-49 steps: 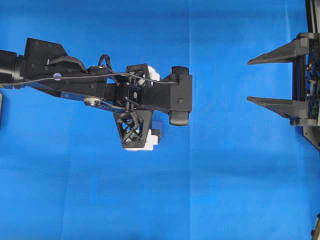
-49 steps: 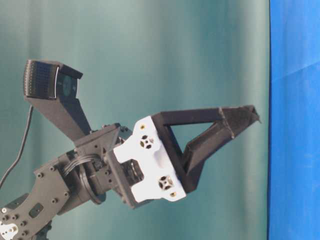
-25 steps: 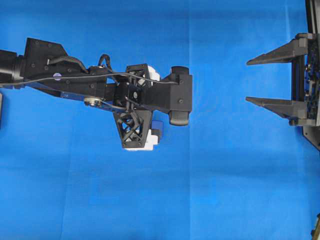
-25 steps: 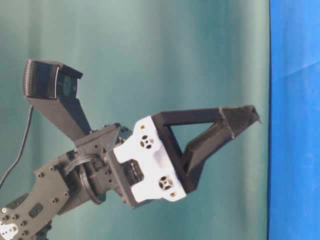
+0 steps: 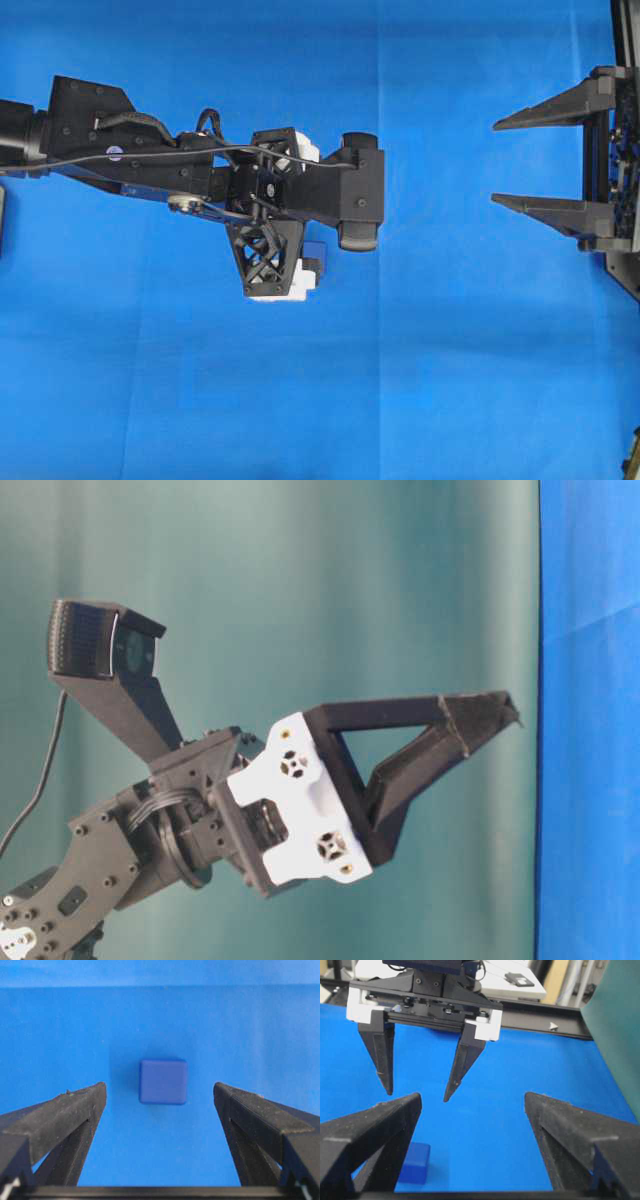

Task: Handover the blue block to the right arm after grasping it with the left arm, then place it in the designated position.
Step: 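Lower the open left gripper over the blue cube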

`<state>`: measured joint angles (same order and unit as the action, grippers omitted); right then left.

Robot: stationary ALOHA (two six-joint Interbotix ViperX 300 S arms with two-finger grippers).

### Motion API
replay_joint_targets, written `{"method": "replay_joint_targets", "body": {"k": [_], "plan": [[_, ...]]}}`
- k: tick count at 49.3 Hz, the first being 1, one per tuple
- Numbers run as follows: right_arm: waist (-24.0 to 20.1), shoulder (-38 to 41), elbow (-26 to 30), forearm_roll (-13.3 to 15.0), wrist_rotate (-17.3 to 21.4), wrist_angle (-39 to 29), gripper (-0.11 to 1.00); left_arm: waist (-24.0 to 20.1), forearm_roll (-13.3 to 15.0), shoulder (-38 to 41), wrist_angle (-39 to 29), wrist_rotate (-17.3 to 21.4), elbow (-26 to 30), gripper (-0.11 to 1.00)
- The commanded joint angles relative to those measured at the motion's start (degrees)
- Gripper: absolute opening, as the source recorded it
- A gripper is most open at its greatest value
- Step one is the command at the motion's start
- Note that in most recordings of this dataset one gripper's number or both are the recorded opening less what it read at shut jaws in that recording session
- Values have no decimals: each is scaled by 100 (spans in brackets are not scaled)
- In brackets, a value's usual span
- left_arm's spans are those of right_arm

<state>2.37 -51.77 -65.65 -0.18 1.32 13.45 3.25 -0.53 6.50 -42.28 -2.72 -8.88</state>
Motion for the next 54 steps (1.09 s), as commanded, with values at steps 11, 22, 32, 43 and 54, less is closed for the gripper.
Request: {"method": "replay_joint_targets", "body": {"k": [11,22,32,43,54], "plan": [[0,35,176,9,0,53,98,62,-18,70,176,-26,0,91],[9,53,167,0,0,53,98,141,-9,334,861,-35,-378,91],[0,97,158,9,0,62,98,149,-9,563,1582,-44,-782,91],[9,185,149,0,0,88,98,141,-9,896,2004,-132,-976,91],[0,185,149,9,0,114,98,149,-9,1292,2259,-132,-1011,91]]}}
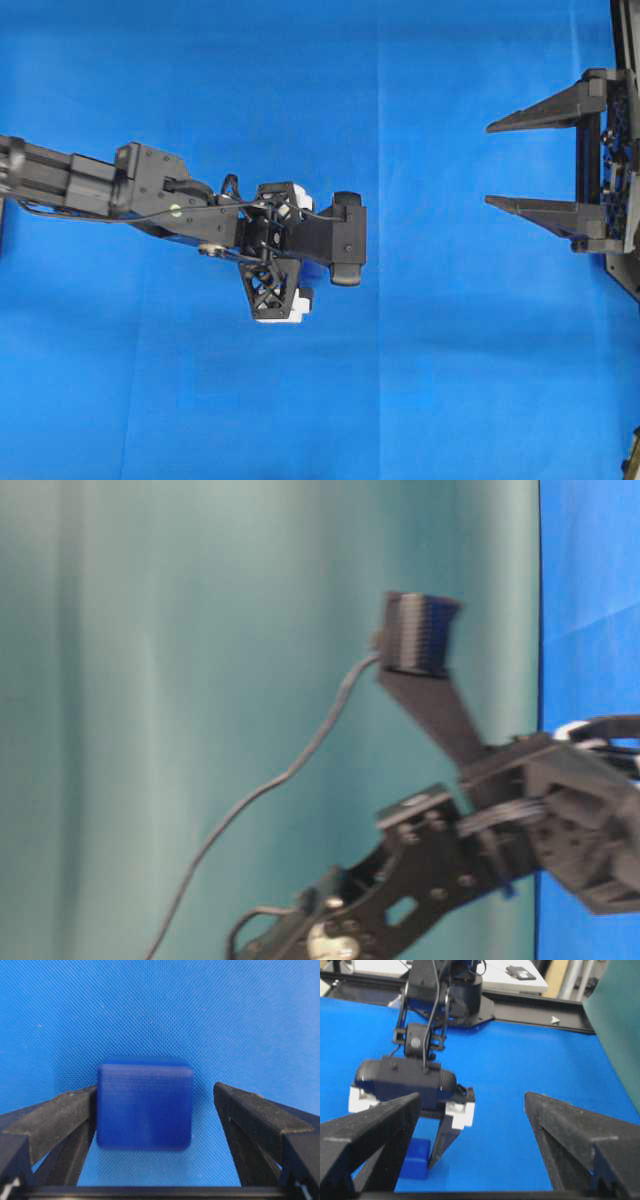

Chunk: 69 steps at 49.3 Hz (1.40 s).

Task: Handover the blue block to the right arm after grasping it with the left arm, then place it in the designated position.
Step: 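Lower the open left gripper over the blue cube, then close the left gripper on the blue cube and lift it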

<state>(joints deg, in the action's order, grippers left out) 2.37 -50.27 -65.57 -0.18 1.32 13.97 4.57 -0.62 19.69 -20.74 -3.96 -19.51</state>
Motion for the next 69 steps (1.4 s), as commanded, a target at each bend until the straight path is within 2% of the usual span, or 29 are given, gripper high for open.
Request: {"method": "replay_joint_targets", "body": {"k": [1,18,22,27,52,69], "plan": [[0,35,141,9,0,62,98,18,0,-9,114,-9,62,91],[0,79,132,0,0,62,98,18,0,18,9,0,88,88],[9,79,132,0,0,62,98,26,-9,-9,-141,18,123,75],[0,79,132,0,0,62,98,26,-9,-62,-246,53,158,48],[9,97,132,0,0,53,98,44,-9,-149,-334,18,158,48],[0,97,132,9,0,62,97,53,-9,-879,-879,18,193,48]]}}
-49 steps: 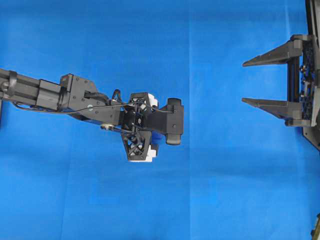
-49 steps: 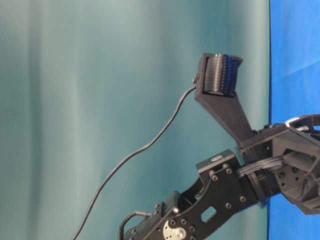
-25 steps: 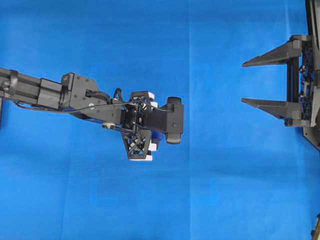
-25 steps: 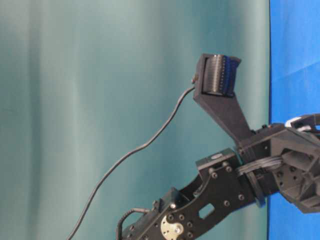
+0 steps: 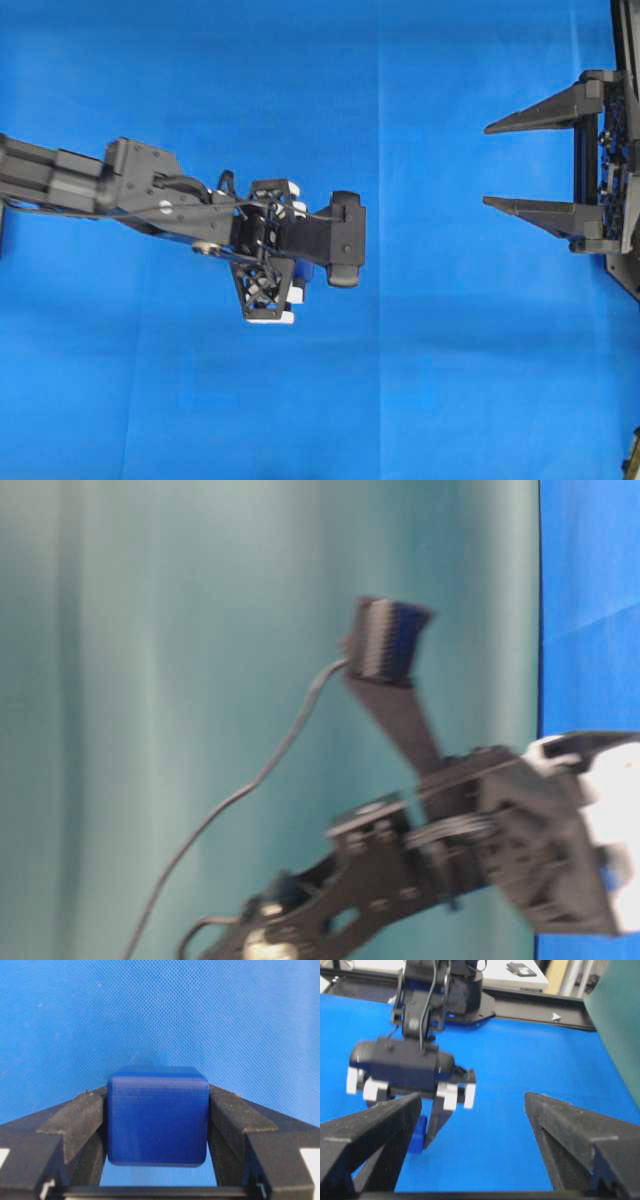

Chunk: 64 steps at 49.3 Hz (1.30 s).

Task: Handover the blue block to the right arm after grasping it with the left arm, then place it in the designated position.
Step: 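Close the left gripper on the blue cube and lift it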

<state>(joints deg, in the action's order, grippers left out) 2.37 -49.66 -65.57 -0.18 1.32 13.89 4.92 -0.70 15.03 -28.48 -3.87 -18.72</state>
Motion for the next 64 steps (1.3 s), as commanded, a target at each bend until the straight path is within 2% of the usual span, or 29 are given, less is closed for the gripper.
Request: {"method": "replay_joint_targets", "body": {"k": [1,18,40,64], "plan": [[9,35,132,9,0,70,97,26,0,-466,-132,0,114,48],[9,35,141,9,0,70,97,26,0,-1336,-615,26,193,48],[9,35,141,18,-18,53,97,26,-9,-1863,-1371,70,615,48],[0,44,141,26,-26,53,97,26,-26,-1978,-1450,53,580,48]]}}
